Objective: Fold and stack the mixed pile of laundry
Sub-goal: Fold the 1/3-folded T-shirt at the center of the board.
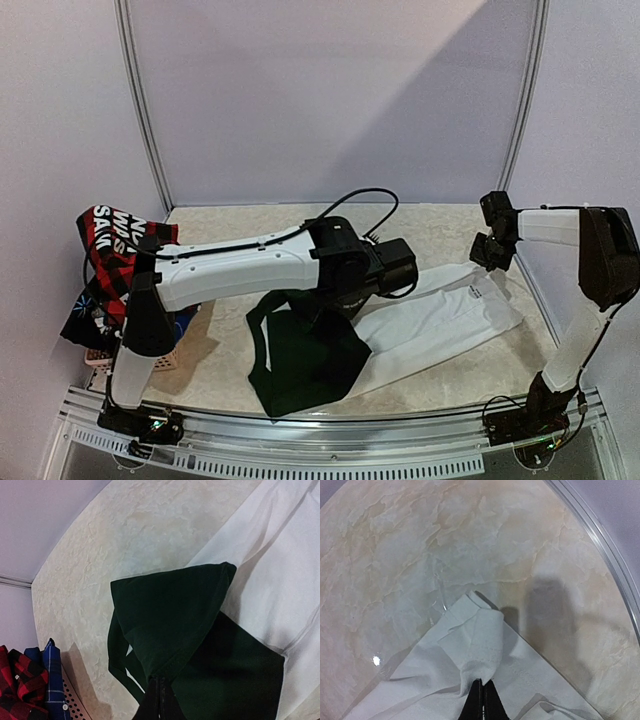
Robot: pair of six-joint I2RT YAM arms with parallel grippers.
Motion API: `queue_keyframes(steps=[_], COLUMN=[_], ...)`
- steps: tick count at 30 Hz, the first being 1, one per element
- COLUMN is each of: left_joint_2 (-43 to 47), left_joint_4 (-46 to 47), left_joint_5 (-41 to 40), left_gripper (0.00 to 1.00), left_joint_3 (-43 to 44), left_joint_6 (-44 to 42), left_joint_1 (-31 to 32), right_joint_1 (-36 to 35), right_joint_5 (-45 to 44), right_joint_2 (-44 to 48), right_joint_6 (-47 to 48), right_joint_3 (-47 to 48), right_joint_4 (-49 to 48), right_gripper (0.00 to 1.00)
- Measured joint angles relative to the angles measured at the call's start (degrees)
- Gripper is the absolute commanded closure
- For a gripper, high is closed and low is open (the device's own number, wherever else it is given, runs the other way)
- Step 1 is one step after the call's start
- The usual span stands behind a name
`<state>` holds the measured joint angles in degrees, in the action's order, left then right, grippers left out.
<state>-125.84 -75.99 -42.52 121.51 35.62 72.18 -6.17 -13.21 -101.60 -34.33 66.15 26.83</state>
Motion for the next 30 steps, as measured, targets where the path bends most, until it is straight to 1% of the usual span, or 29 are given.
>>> queue_keyframes(steps=[5,9,12,15,19,21,22,24,25,26,27,30], left_joint_2=[-1.4,-2.7,-3.5,-3.9,-3.9,-3.9,-4.0,-3.9,-3.9,-3.7,-3.3,-0.6], left_joint_4=[-0.2,-0.8,-0.8,-0.8,-0.8,-0.9,-1.0,-1.2,-1.1,-1.0,-0.6,1.7], left_joint_5=[1.0,1.2,1.2,2.1,4.2,5.5,6.2,7.5,7.9,8.1,8.3,8.9], left_gripper=[0.99,0.99,0.98,0.95,0.87,0.77,0.7,0.58,0.55,0.54,0.54,0.55], left_joint_3=[0.6,3.5,5.2,5.4,3.5,1.7,0.9,0.0,-0.5,-0.9,-1.9,-6.1], left_joint_6=[-0.2,-0.4,-0.5,-0.7,-1.6,-2.0,-2.3,-2.8,-3.1,-3.7,-3.8,-4.4], left_joint_1=[1.0,1.9,2.7,3.6,4.7,5.0,5.1,5.1,5.1,5.1,5.0,4.4], right_joint_1=[0.0,0.0,0.0,0.0,0.0,0.0,0.0,0.1,0.1,0.2,0.2,0.2], right_joint_5=[-0.3,-0.8,-1.4,-2.0,-2.5,-2.5,-2.5,-2.7,-2.8,-3.0,-3.2,-4.3], right_joint_2=[0.0,0.0,0.1,0.3,1.6,2.3,2.6,3.7,4.3,4.9,5.6,8.3], right_joint_6=[-0.1,-0.1,-0.2,-0.4,-0.8,-0.9,-1.0,-1.1,-1.1,-1.1,-1.2,-1.2], right_joint_3=[-2.4,-3.4,-4.0,-4.9,-6.9,-7.7,-8.2,-8.9,-9.2,-9.3,-9.3,-9.3], right_joint_4=[-0.3,-0.3,-0.4,-0.5,-0.9,-1.1,-1.2,-1.1,-1.1,-0.9,-0.8,-0.3], right_gripper=[1.0,0.99,0.96,0.91,0.86,0.84,0.81,0.73,0.67,0.63,0.6,0.57])
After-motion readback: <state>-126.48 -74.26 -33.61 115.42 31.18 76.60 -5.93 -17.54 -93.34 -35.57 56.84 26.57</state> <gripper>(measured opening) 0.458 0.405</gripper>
